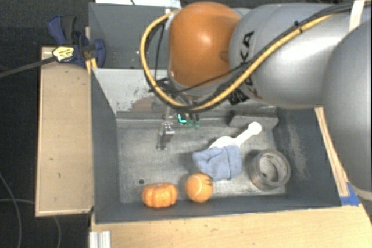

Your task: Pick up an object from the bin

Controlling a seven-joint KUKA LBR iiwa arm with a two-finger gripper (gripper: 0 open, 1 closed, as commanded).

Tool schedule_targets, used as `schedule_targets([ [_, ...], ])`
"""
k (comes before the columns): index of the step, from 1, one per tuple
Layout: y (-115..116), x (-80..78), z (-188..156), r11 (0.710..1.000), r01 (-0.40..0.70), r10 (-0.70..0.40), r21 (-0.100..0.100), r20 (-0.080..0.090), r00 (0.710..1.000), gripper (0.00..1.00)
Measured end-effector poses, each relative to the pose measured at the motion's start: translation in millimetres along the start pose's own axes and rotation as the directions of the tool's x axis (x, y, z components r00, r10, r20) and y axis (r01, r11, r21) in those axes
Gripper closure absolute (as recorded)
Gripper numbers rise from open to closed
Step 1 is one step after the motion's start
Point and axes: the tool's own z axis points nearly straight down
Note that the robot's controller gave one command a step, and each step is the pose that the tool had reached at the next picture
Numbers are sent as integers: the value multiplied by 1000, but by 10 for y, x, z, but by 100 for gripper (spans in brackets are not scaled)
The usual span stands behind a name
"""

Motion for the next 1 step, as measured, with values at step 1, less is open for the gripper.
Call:
schedule_targets([
  [1, -9, -20, -42, 1000, -4, 4, -1, 8, 1000, 0],
])
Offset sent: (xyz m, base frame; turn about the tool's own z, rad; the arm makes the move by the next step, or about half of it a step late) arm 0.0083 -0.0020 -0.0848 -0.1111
